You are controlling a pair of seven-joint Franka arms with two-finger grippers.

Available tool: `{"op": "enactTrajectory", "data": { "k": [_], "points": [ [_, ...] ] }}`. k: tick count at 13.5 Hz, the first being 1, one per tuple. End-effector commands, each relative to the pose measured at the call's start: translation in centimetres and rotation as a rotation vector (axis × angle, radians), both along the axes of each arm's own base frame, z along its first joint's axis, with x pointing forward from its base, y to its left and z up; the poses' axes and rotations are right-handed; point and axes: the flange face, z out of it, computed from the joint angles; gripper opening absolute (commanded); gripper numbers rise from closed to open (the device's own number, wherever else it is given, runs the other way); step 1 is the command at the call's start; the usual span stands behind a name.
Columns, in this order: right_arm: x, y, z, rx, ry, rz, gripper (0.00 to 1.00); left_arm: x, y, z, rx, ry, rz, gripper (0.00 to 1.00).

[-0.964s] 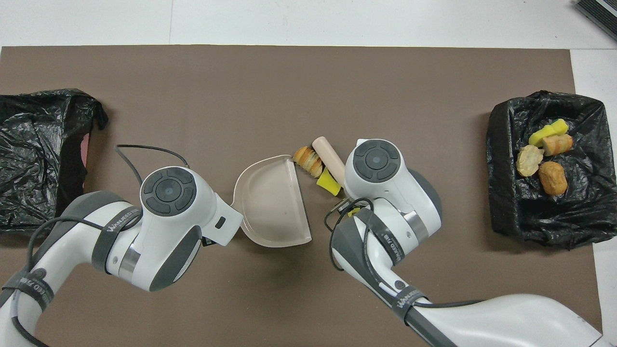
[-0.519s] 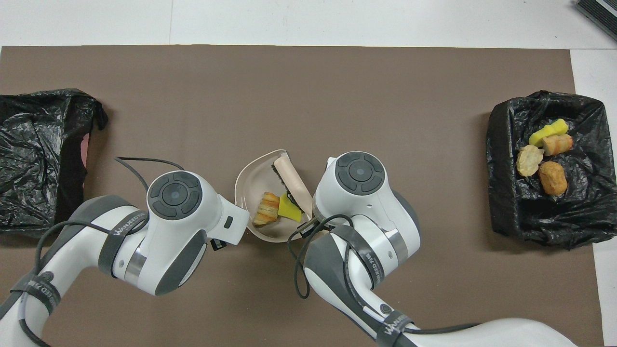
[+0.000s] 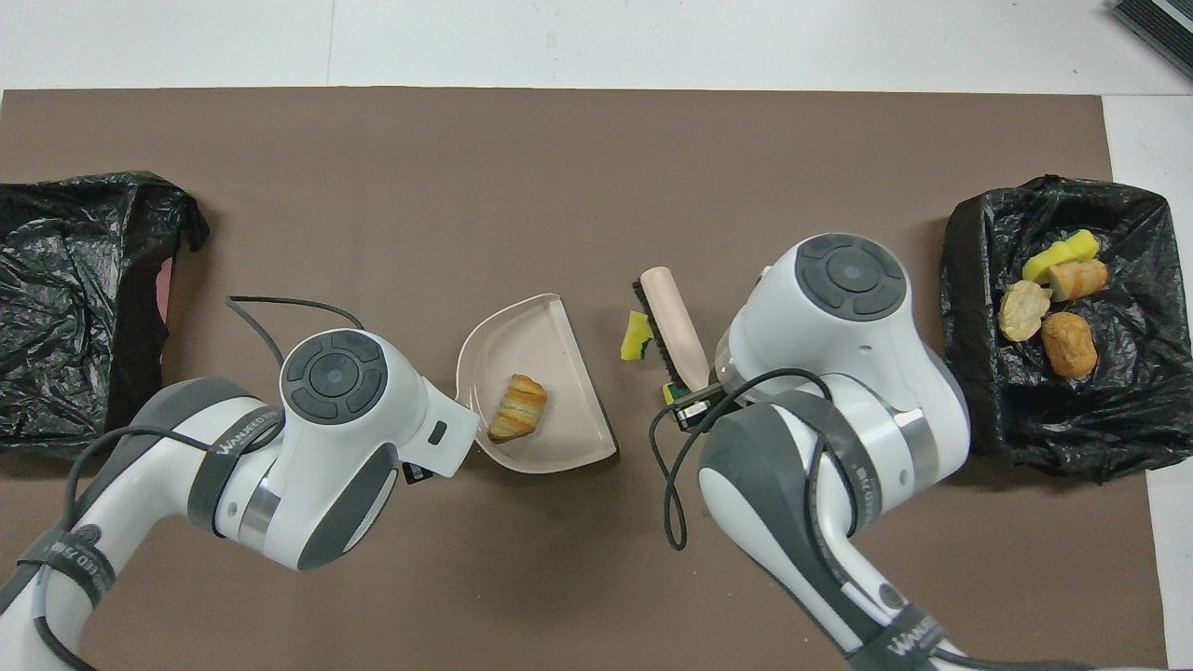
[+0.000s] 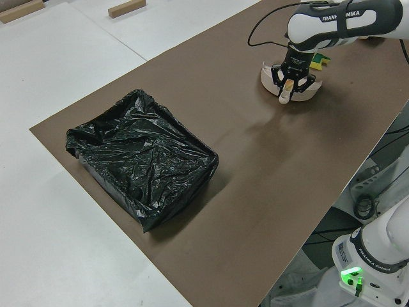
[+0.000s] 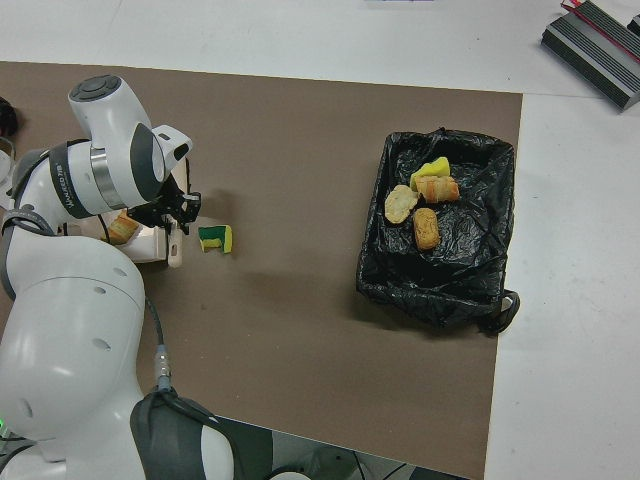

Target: Sweep and dump trash in bin

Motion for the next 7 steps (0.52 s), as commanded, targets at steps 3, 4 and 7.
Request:
{"op": "enactTrajectory", "data": {
  "k": [3,4,7],
  "points": [
    [-2.4,-7.0,-2.2,-0.101,0.033,-0.110,0.00,-0.9,-0.1,0.3,-0.011,-0.014,-0.020,0.00],
    [-3.3,-7.8,-2.8,-0.112,0.019,-0.122,0.00,-0.9,-0.1,0.3,-0.011,-0.014,-0.020,0.00],
    [-4.6,-9.1,-4.9,-0.117,-0.016,-0.151,0.00,-0.9,-0.2,0.3,-0.012,-0.014,-0.019,0.00]
  ]
}}
